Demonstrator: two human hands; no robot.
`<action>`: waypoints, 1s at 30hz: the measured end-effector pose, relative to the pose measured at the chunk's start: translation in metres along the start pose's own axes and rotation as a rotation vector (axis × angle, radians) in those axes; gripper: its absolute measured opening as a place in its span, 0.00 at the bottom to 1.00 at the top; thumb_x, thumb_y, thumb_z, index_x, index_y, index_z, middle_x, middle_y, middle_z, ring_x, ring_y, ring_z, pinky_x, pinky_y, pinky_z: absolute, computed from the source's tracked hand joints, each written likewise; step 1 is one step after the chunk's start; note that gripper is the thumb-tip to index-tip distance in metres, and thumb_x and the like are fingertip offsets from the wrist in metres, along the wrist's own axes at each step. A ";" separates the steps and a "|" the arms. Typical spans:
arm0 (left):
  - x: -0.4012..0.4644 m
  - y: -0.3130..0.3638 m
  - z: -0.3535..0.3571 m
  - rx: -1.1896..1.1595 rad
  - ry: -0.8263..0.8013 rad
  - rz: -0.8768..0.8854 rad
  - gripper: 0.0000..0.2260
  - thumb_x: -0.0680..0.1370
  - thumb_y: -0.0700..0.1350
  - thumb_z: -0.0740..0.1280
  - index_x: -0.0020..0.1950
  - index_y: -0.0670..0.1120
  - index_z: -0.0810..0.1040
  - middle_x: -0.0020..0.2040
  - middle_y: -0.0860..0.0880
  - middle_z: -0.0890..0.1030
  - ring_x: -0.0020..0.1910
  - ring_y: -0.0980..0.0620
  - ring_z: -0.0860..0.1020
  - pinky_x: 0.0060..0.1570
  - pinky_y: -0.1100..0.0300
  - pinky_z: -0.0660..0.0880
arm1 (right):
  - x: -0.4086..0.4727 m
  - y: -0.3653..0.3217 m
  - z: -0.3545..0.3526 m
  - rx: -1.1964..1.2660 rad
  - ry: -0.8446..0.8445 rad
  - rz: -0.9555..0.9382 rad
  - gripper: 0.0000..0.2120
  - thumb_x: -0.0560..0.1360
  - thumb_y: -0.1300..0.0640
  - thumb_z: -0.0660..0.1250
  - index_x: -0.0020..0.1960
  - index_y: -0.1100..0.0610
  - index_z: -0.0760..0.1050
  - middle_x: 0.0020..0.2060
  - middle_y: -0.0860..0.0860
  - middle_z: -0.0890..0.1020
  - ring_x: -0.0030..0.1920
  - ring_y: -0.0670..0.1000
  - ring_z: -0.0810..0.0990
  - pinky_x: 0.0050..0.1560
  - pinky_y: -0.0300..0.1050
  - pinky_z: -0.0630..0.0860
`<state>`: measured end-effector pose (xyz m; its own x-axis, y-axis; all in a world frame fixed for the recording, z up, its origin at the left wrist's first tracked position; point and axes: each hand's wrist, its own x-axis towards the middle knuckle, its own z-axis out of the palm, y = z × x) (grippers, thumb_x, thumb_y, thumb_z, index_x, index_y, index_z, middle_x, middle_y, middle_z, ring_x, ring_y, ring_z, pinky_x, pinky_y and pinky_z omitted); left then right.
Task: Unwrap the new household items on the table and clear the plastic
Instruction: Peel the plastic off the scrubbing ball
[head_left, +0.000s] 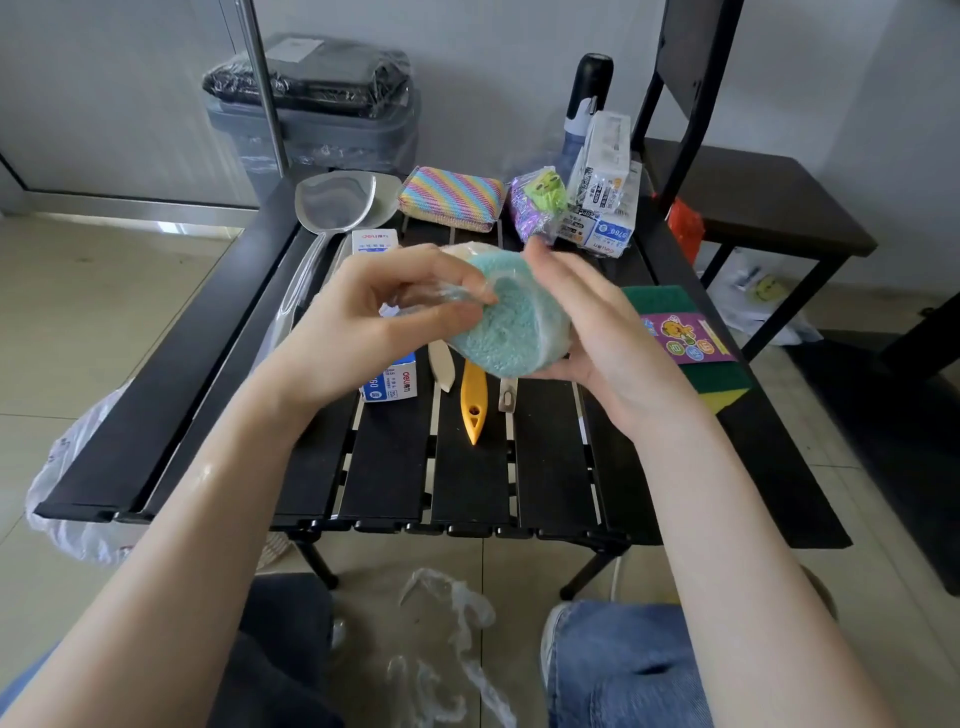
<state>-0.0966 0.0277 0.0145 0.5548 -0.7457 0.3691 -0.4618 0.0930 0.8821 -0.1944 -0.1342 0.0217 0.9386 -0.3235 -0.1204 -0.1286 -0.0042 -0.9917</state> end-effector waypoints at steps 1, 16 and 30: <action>0.000 -0.001 0.000 0.033 -0.008 0.000 0.06 0.74 0.38 0.71 0.48 0.47 0.82 0.45 0.50 0.81 0.46 0.52 0.79 0.48 0.63 0.74 | 0.000 0.000 0.001 -0.034 0.002 -0.002 0.20 0.74 0.41 0.65 0.61 0.51 0.76 0.56 0.51 0.81 0.53 0.48 0.83 0.48 0.48 0.82; 0.000 -0.009 0.023 0.622 0.382 0.234 0.15 0.73 0.56 0.69 0.36 0.46 0.74 0.38 0.57 0.75 0.49 0.56 0.68 0.54 0.56 0.64 | 0.005 0.002 0.012 0.097 0.235 -0.074 0.19 0.73 0.54 0.72 0.61 0.60 0.75 0.55 0.57 0.80 0.54 0.52 0.82 0.53 0.57 0.81; 0.003 -0.003 0.022 0.362 0.155 0.264 0.08 0.75 0.47 0.68 0.40 0.45 0.74 0.48 0.50 0.80 0.41 0.59 0.74 0.41 0.68 0.68 | 0.007 0.000 0.009 0.208 0.236 -0.001 0.21 0.74 0.52 0.71 0.63 0.61 0.73 0.54 0.56 0.81 0.52 0.51 0.83 0.48 0.54 0.83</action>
<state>-0.1084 0.0110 0.0064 0.4700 -0.6175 0.6307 -0.7972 0.0099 0.6037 -0.1854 -0.1278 0.0204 0.8354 -0.5340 -0.1300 -0.0369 0.1815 -0.9827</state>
